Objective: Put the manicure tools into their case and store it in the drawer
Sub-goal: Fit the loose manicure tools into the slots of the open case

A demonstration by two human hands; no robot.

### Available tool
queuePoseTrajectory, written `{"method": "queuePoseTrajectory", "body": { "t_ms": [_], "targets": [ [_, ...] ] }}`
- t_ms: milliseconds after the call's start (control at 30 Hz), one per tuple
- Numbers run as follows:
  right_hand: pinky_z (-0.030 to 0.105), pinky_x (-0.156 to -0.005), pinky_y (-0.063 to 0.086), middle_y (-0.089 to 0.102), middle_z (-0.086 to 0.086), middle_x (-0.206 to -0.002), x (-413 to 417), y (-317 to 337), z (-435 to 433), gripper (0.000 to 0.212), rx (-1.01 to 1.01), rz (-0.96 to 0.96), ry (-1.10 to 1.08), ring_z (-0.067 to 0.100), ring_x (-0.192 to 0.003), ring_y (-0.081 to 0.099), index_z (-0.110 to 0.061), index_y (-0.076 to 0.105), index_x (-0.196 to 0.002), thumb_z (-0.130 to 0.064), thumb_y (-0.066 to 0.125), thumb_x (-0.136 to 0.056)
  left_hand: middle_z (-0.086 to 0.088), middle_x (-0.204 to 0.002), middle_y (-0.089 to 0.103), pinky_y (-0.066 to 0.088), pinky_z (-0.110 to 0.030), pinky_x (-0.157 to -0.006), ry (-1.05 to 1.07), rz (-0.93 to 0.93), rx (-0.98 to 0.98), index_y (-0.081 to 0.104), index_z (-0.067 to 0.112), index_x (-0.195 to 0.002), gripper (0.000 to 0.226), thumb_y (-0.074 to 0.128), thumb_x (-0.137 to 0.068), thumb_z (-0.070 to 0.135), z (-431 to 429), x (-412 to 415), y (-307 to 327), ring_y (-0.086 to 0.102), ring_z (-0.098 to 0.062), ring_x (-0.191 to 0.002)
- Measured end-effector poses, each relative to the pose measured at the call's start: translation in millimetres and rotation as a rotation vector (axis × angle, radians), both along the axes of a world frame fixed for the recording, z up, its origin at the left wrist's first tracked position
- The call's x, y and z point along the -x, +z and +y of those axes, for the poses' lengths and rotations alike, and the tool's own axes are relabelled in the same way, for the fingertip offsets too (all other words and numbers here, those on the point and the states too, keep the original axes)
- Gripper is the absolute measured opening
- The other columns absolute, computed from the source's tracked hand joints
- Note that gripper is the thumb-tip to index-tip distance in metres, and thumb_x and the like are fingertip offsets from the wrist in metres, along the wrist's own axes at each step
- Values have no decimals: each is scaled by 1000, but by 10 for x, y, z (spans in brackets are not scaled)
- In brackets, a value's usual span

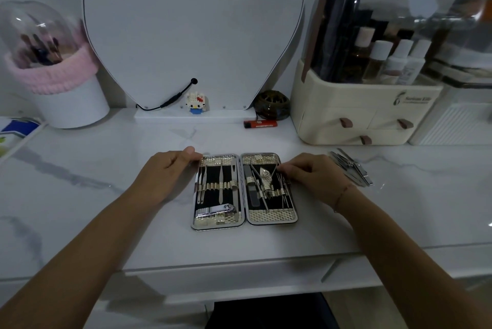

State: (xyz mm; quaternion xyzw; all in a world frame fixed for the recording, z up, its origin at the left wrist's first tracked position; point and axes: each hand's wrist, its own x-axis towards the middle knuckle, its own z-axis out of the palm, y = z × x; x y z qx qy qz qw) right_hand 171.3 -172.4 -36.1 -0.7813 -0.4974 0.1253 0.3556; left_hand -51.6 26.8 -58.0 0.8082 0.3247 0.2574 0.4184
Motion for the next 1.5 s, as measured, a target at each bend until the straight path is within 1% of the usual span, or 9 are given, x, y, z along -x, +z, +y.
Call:
{"method": "queuePoseTrajectory", "body": {
  "t_ms": [167, 300, 433, 600, 1000, 1100, 1167, 1300, 1500],
  "targets": [
    [12, -71, 45, 66, -5, -83, -21, -2, -44, 19, -58, 50, 37, 2, -74, 59, -22, 71, -97, -25, 54, -89, 9, -108, 66, 35, -19, -85, 6, -2, -3, 69, 38, -95, 31, 38, -94, 47, -5, -3, -6, 55, -7, -108],
    [19, -69, 44, 65, -7, -79, -287, 98, -214, 17, -180, 61, -233, -3, -62, 59, -21, 68, -100, -18, 58, -87, 5, -110, 69, 39, -25, -91, 10, -13, -1, 71, 34, -98, 35, 39, -94, 47, 2, -5, -13, 58, -10, -108],
    [24, -77, 38, 66, 2, -84, -592, 172, -355, 17, 38, -128, -392, 13, -79, 55, -12, 73, -91, -22, 67, -81, 4, -109, 70, 40, -32, -100, 6, -34, 10, 72, 36, -93, 33, 41, -93, 48, 14, -5, -28, 60, -11, -108],
    [21, -74, 37, 63, 2, -80, -588, 170, -258, 12, 170, -179, -379, 12, -73, 51, -11, 73, -84, -19, 70, -77, 6, -108, 71, 40, -39, -104, -4, -46, 39, 73, 39, -90, 36, 43, -88, 60, 63, 1, -80, 61, -12, -108],
    [28, -67, 44, 63, 9, -73, -583, 226, -121, 22, 347, -239, -313, 20, -69, 55, -2, 68, -78, -21, 59, -83, 5, -109, 69, 38, -22, -87, 4, -5, -14, 69, 39, -93, 30, 40, -94, 46, 10, -22, -15, 58, -11, -107],
    [27, -63, 40, 57, 10, -64, -578, 246, -125, 25, 320, -223, -297, 22, -64, 52, -1, 62, -73, -21, 55, -86, 7, -109, 69, 41, -29, -96, -3, -22, 0, 72, 40, -92, 35, 40, -92, 54, 36, -1, -52, 60, -11, -108],
    [21, -57, 36, 57, 2, -62, -577, 289, -128, 21, 252, -202, -280, 16, -61, 52, -5, 63, -74, -20, 56, -87, 8, -108, 70, 41, -37, -102, -3, -32, 10, 70, 48, -90, 32, 40, -90, 59, 46, 8, -62, 60, -10, -108],
    [10, -50, 39, 63, -5, -64, -456, 423, -22, 1, -15, -52, -228, 2, -50, 55, -12, 60, -84, -13, 62, -84, 6, -108, 70, 42, -33, -97, 0, -19, -23, 69, 53, -82, 32, 39, -94, 51, 19, -10, -23, 60, -11, -106],
    [15, -49, 52, 67, 11, -72, 157, 425, 529, 21, -132, 407, 34, 6, -48, 59, -2, 61, -105, -2, 58, -84, 5, -109, 70, 42, -29, -93, 1, 34, -47, 71, 37, -100, 37, 35, -96, 47, 12, -8, -11, 60, -12, -106]
  ]
}}
